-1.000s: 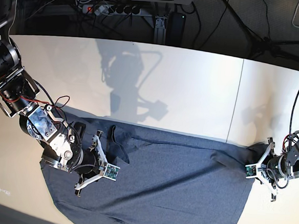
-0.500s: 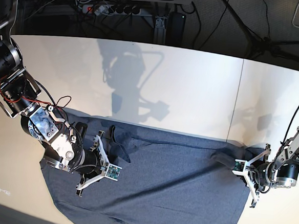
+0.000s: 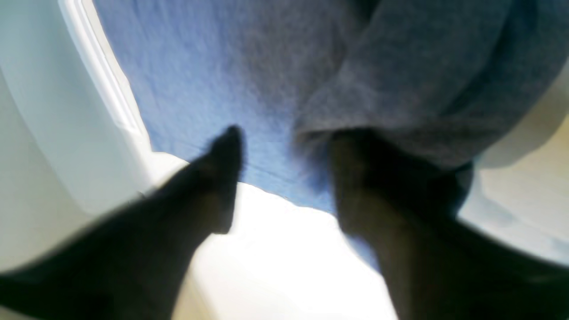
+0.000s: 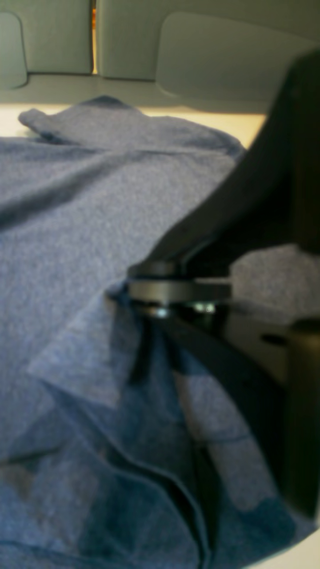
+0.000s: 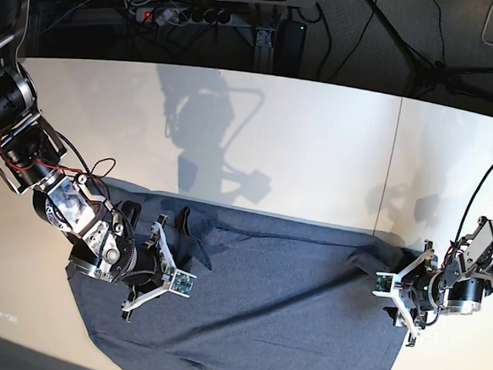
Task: Fold the T-shirt properly
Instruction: 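Lift the grasped shirt edge with both grippers and fold it toward the shirt's middle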
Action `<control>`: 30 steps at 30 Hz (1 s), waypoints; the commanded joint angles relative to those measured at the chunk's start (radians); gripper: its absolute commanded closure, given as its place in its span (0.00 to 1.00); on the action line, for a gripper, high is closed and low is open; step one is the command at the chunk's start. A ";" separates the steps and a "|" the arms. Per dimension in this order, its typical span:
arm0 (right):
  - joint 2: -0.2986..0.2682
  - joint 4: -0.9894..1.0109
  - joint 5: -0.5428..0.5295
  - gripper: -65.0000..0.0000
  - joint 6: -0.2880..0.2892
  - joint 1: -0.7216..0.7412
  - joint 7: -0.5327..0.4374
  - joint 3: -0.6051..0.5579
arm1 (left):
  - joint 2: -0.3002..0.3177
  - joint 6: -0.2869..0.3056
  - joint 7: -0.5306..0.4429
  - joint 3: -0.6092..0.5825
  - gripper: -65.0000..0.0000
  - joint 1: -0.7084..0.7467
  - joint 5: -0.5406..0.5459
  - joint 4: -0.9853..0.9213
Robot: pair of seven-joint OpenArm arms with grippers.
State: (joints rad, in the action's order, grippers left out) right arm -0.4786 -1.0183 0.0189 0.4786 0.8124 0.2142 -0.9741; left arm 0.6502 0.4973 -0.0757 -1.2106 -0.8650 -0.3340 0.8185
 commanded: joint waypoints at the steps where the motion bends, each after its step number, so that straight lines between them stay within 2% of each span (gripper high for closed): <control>1: -0.003 -0.007 -0.022 0.77 0.093 0.040 -0.016 0.010 | 0.010 -0.056 0.022 0.011 0.40 -0.038 0.023 -0.002; 2: -0.003 -0.007 -0.048 0.52 0.093 0.040 -0.016 0.010 | 0.012 -0.090 0.048 0.011 0.40 -0.038 0.052 -0.003; 3: -0.003 -0.007 -0.070 0.32 0.089 0.040 -0.016 0.010 | 0.013 -0.128 0.075 0.011 0.40 -0.039 0.087 -0.002; 6: 0.002 -0.007 -0.092 0.31 0.061 0.041 -0.017 0.012 | 0.013 -0.276 0.172 0.013 0.40 -0.051 0.222 -0.002; 8: 0.003 -0.007 -0.098 0.31 0.036 0.040 -0.016 0.025 | 0.012 -0.378 0.221 0.026 0.40 -0.055 0.275 -0.002; 10: 0.003 -0.007 -0.098 0.31 0.008 0.040 -0.015 0.048 | 0.012 -0.414 0.250 0.062 0.42 -0.055 0.302 -0.002; 11: 0.003 -0.007 -0.098 0.31 -0.006 0.040 -0.014 0.063 | 0.012 -0.415 0.267 0.089 0.47 -0.054 0.320 -0.002; 13: 0.003 -0.007 -0.108 0.31 -0.013 0.040 -0.013 0.103 | 0.012 -0.415 0.305 0.152 0.65 -0.054 0.365 -0.002; 17: 0.009 -0.007 -0.247 0.32 -0.015 0.038 0.040 0.210 | 0.012 -0.419 0.391 0.314 0.98 -0.046 0.485 -0.002; 18: 0.014 -0.007 -0.272 0.38 -0.015 0.037 0.063 0.243 | 0.011 -0.418 0.430 0.358 1.00 -0.043 0.550 -0.002; 19: 0.020 -0.007 -0.301 0.50 -0.015 0.037 0.090 0.273 | 0.011 -0.408 0.471 0.401 1.00 -0.043 0.621 -0.002; 21: 0.032 -0.007 -0.363 0.88 -0.014 0.037 0.154 0.334 | 0.012 -0.328 0.546 0.484 1.00 -0.040 0.736 -0.002; 22: 0.036 -0.007 -0.399 1.00 -0.014 0.037 0.199 0.360 | 0.012 -0.272 0.576 0.525 1.00 -0.036 0.786 -0.002; 24: 0.042 -0.007 -0.512 1.00 -0.012 0.035 0.286 0.404 | 0.012 -0.181 0.621 0.603 1.00 -0.020 0.882 -0.002; 26: 0.053 -0.007 -0.589 1.00 -0.010 0.021 0.346 0.426 | 0.008 -0.140 0.639 0.669 1.00 0.010 0.935 -0.002; 30: 0.067 -0.007 -0.591 1.00 -0.011 -0.047 0.367 0.426 | -0.015 -0.087 0.642 0.731 1.00 0.106 0.945 0.007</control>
State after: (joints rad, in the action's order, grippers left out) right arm -0.4034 -1.0142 -0.5613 0.4583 0.7353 0.5957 -0.5564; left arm 0.6281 0.3843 0.5766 -0.4870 -0.7303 0.6041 0.8112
